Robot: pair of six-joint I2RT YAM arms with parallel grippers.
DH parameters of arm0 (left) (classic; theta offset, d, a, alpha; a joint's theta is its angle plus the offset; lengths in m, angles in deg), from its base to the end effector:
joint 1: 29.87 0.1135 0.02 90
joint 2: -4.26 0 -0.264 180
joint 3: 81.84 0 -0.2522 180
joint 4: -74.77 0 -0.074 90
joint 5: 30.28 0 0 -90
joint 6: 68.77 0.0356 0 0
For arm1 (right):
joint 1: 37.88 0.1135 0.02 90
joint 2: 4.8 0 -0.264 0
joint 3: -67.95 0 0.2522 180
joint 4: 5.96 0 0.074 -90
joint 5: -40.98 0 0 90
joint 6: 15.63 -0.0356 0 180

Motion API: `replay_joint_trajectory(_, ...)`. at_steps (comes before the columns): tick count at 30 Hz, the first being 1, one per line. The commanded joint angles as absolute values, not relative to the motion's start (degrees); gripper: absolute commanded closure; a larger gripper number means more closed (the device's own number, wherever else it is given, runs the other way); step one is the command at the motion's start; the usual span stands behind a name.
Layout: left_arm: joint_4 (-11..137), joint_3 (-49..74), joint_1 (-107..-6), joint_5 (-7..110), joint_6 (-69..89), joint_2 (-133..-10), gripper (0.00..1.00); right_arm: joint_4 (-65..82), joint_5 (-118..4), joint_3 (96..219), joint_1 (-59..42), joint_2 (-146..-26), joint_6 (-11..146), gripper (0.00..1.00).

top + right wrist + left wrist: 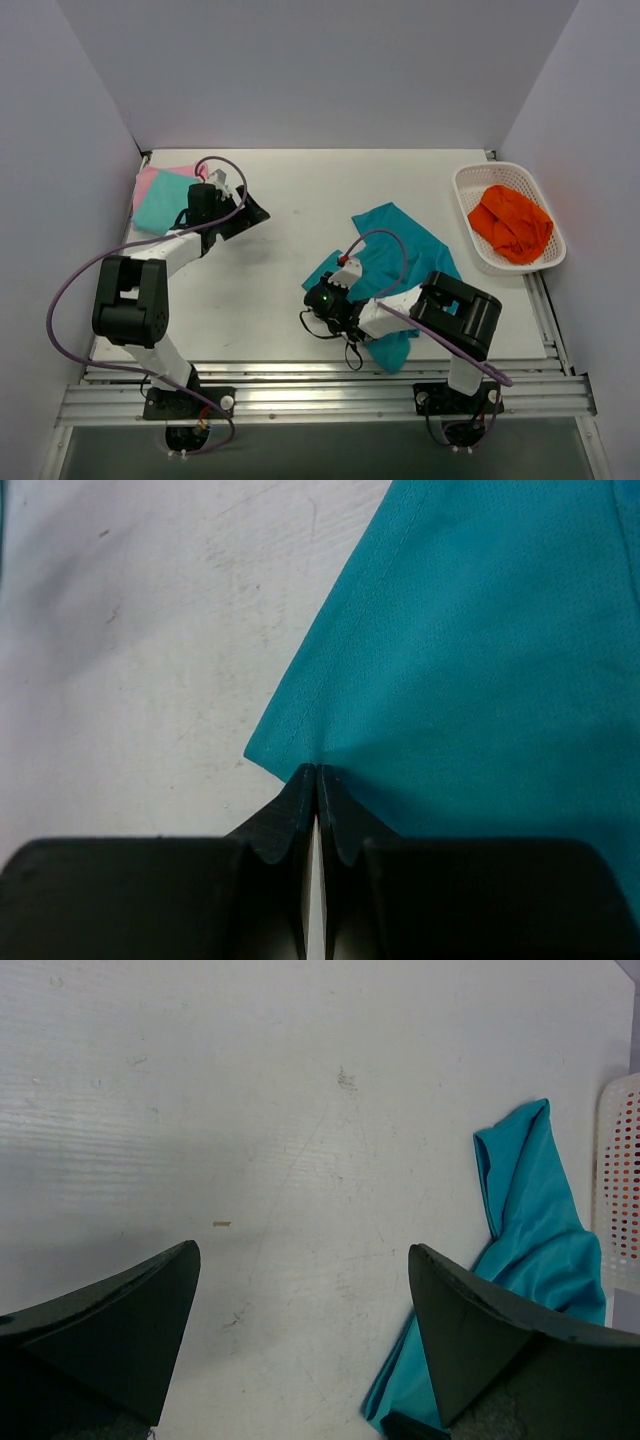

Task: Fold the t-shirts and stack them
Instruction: Flatten out the tshirt

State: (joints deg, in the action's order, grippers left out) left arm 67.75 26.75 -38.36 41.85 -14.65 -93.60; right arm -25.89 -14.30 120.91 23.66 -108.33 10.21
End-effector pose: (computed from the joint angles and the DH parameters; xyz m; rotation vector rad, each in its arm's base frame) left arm 0.3662 -0.0657 0.2032 -0.3433 2.2015 -0.7740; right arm 0.1755 0.2812 0.1227 0.4128 2.0448 0.7485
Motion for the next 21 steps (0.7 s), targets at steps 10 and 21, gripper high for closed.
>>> replay_joint_trajectory(10, 71.8, 25.5, -37.6, 39.2, -15.5, -92.4, 0.05, 3.3, -22.0, 124.2, 26.8, -111.1, 13.3, 0.42)
replay_joint_trajectory(21, 74.9, 26.3, -36.4, 36.4, -17.0, -93.6, 0.06, 8.2, -21.8, 131.3, 24.6, -116.1, 18.6, 0.02)
